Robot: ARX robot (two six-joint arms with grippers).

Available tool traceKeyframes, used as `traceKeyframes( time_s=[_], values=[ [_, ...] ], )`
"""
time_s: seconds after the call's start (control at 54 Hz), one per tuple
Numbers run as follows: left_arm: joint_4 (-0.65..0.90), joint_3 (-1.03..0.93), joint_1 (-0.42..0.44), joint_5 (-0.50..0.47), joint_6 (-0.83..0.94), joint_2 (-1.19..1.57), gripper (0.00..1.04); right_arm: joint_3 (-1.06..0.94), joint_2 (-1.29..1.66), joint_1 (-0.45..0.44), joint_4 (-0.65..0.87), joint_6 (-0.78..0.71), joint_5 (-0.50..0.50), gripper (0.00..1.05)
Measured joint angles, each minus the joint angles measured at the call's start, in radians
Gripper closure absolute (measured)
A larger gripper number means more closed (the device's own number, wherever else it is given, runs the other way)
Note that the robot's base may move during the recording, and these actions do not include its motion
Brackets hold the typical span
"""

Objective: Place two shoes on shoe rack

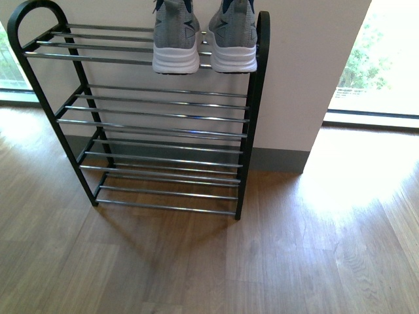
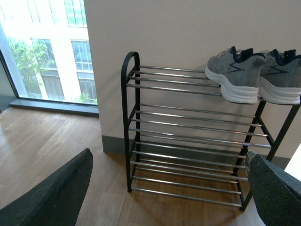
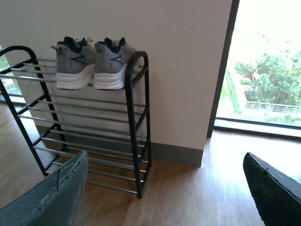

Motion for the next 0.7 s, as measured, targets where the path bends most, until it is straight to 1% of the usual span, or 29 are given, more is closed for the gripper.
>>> traceKeyframes(
  time_s=[0.703],
  values=[
    [0.0, 0.0, 0.0, 0.0, 0.0, 0.0, 0.09, 0.0, 0.0, 0.0, 0.0, 0.0, 0.001, 0.09]
  ],
)
